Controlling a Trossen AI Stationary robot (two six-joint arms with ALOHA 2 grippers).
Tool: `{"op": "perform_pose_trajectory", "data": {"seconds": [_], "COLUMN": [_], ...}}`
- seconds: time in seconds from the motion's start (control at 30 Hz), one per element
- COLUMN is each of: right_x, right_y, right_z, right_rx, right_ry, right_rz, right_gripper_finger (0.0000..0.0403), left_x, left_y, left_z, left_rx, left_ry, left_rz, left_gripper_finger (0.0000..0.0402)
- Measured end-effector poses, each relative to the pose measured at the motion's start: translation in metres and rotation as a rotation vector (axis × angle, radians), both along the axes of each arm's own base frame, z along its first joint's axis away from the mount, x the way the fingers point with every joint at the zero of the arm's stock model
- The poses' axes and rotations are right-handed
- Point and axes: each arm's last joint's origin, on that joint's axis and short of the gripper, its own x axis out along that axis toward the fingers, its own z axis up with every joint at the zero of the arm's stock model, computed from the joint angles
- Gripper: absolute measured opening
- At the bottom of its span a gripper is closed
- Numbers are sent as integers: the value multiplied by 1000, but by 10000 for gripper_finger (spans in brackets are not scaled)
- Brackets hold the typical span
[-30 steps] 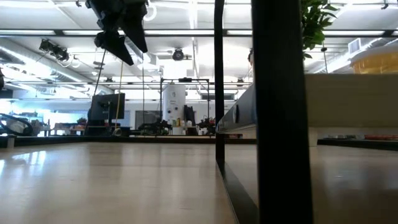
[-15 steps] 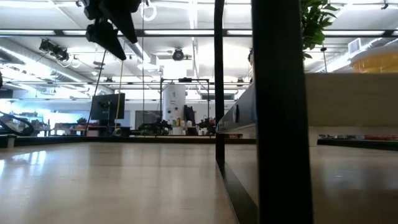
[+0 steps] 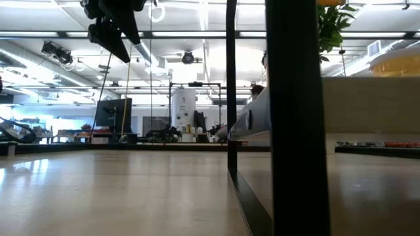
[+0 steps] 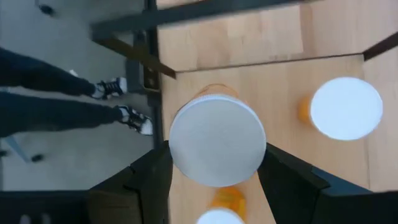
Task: Pick and place medicine bottles onto shelf by color
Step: Put the orange pill bottle on the shelf aligned with the other orange pill bottles
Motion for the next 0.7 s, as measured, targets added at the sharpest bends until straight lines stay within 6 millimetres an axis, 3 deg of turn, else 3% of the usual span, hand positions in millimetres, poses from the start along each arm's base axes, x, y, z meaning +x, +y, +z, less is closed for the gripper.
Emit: {"op": "perform_pose_trajectory", "data": {"seconds": [0.4, 0.7], "right_x": [-4, 6], "right_y": [-5, -6], "right_z": [-30, -28], "right_rx": [-35, 16], "right_ry": [78, 1], "right_rz": [46, 27], "right_gripper_finger": [226, 226], "left_x": [0, 2], "left_y": [0, 6], "left_z": [0, 1], "left_rx": [-1, 2], "left_ry": [-12, -26], "left_rz": [24, 58], "left_gripper_finger": [364, 364]}}
